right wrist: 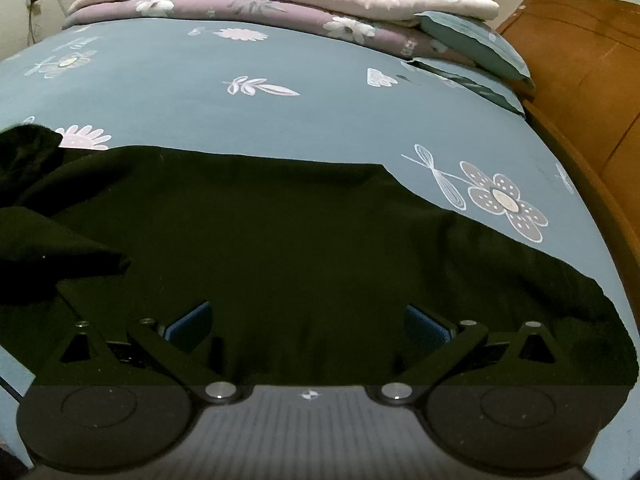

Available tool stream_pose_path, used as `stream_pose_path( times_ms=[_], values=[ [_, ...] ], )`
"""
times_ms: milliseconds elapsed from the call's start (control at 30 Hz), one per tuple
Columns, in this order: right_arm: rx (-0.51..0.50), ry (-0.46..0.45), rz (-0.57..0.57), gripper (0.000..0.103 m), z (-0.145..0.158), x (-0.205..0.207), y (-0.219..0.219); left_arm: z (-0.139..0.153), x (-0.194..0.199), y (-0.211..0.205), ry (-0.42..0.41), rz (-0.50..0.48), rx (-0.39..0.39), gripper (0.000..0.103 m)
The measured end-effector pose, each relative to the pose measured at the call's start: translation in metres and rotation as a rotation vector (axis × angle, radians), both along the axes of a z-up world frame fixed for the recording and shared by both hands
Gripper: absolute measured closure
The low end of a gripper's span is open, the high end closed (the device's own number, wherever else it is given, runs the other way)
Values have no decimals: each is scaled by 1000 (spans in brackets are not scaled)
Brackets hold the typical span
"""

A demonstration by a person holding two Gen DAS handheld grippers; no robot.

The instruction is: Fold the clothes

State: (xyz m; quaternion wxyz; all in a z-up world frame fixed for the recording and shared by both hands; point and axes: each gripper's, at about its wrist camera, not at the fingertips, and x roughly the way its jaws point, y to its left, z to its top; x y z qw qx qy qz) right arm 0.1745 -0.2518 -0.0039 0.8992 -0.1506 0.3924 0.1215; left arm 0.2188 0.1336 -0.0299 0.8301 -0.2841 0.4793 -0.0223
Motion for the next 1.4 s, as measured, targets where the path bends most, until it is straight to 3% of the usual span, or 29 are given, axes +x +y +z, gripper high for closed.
stream_pose_path(
  times_ms=[300,567,800,967,1133,1300,1400],
  values=[
    [-2,-17,-8,0,8,-8,16,48,1,14,-148,-83,71,96],
    [-26,-10,-40,0,8,-16,24,10,10,27,-15,-79,32,96],
    [-44,-2,-58,0,7,-22,31,-6,7,43,13,-41,36,95],
    [-46,-3,-49,0,6,-22,37,-10,0,49,1,-27,25,90],
    [-42,10,-41,0,2,-18,43,-9,-10,49,-45,-11,-3,100],
    [-47,7,-35,0,2,-15,48,6,-22,45,-109,14,-2,101],
    [-42,7,-37,0,1,-14,49,1,-26,48,-101,32,-3,100]
  ],
)
